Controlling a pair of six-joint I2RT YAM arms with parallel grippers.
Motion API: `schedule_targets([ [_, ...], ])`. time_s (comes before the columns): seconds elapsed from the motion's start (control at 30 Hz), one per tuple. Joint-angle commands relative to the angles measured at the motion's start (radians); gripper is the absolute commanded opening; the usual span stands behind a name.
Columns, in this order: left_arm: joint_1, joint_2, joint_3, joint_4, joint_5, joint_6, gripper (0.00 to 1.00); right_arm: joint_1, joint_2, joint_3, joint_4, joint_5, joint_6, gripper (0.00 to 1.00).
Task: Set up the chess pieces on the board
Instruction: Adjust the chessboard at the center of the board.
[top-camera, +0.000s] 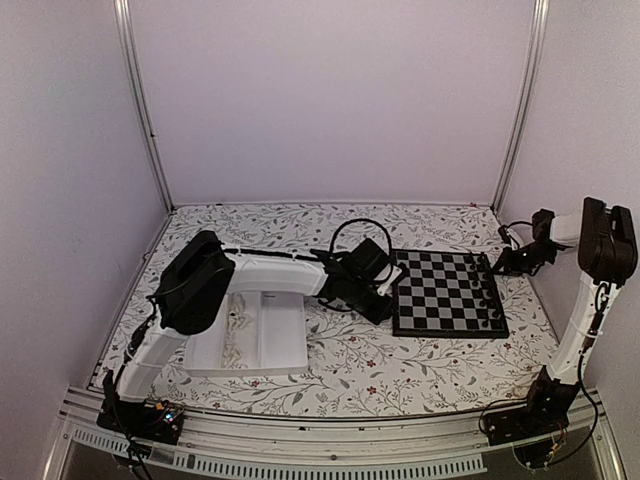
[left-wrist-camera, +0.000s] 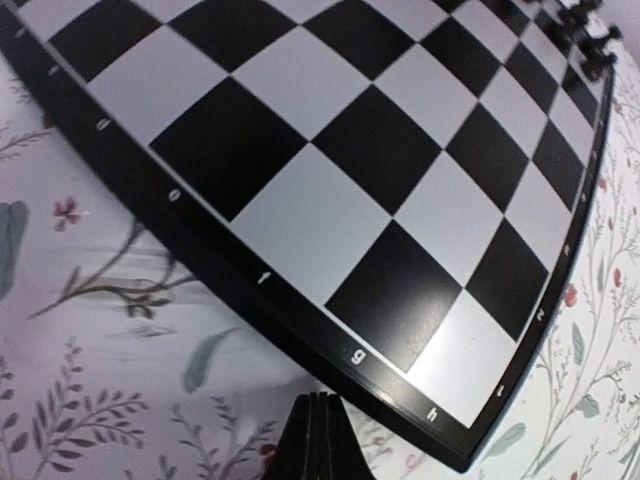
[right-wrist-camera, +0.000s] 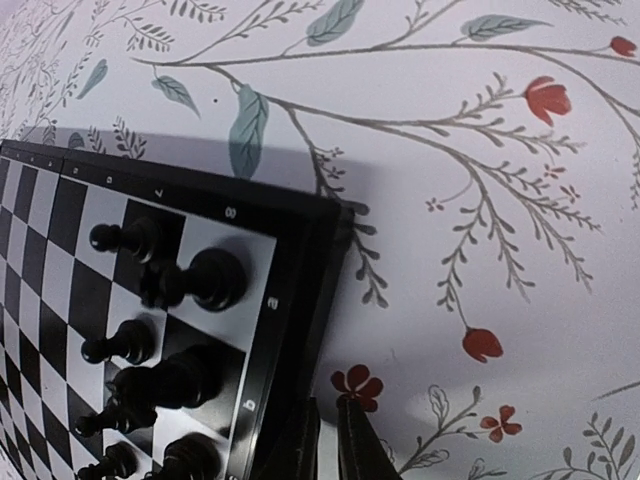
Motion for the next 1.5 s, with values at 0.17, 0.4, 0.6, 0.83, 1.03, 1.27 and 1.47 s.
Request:
schedule_targets([
  [0.17,-0.090,-0.039,-0.018,-0.009,0.029,0.018,0.02,0.079,0.086,0.092,-0.091,-0.150,-0.113,0.11],
  [0.4,-0.131,-0.093,-0.073,-0.086,0.039,0.042,0.03,0.135,0.137,0.164,-0.141,-0.208,-0.178,0.11],
  [0.6,-0.155,-0.238,-0.144,-0.191,0.044,0.120,0.06,0.174,0.182,0.257,-0.193,-0.245,-0.208,0.10],
  [0.83,-0.064,-0.249,-0.025,-0.240,-0.086,0.104,0.17,0.097,0.138,0.323,-0.184,-0.274,-0.124,0.19],
  [1.03,0.071,-0.118,0.149,-0.203,-0.148,-0.004,0.09,0.006,-0.024,0.204,-0.148,-0.170,-0.026,0.24],
  [1.27,0.168,0.045,0.282,-0.161,-0.124,-0.015,0.00,-0.031,-0.310,-0.124,-0.122,0.036,-0.060,0.23],
  [1.47,0.221,0.132,0.321,-0.122,-0.055,-0.026,0.00,-0.048,-0.465,-0.319,-0.118,0.140,-0.109,0.21],
])
